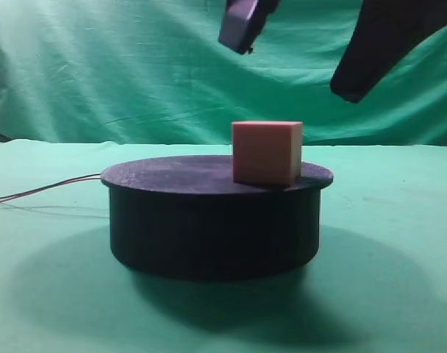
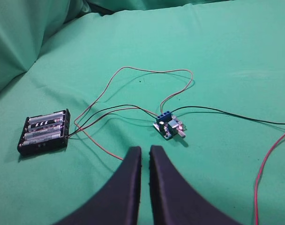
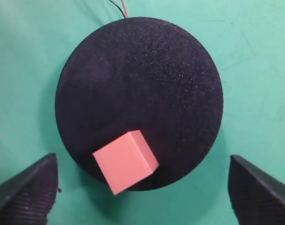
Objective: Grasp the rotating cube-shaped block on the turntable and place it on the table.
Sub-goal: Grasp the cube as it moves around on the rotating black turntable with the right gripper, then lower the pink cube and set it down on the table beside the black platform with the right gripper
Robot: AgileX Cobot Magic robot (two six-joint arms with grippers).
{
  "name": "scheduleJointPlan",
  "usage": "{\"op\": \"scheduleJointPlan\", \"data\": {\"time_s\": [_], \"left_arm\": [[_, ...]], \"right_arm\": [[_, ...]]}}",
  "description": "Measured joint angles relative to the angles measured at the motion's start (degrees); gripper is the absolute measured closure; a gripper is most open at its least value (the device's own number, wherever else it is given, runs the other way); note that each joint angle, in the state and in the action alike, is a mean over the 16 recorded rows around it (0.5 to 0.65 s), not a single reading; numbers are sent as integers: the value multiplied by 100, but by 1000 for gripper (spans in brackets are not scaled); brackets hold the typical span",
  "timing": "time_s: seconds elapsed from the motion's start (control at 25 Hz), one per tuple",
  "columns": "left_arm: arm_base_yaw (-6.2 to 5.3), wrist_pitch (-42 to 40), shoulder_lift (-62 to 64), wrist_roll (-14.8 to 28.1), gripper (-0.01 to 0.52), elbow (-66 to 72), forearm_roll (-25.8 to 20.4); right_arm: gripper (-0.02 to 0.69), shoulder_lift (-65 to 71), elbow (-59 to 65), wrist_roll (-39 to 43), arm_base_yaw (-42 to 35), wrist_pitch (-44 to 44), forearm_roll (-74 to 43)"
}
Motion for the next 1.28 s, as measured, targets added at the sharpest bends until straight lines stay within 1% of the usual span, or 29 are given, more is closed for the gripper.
{"op": "scheduleJointPlan", "data": {"time_s": [0.32,0.44,0.52,0.72,0.96,1.08,1.28], "left_arm": [[0,0,0,0,514,0,0],[0,0,0,0,514,0,0],[0,0,0,0,514,0,0],[0,0,0,0,514,0,0],[0,0,0,0,514,0,0],[0,0,0,0,514,0,0],[0,0,0,0,514,0,0]], "right_arm": [[355,204,-288,331,-32,53,-576],[409,32,-423,669,-91,226,-970],[428,-157,-453,932,-147,352,-1234],[431,-687,-190,1591,-298,487,-1766],[423,-1046,621,2141,-446,151,-2063],[381,-1032,1054,2238,-478,-156,-2005],[272,-850,1463,2354,-482,-544,-1875]]}}
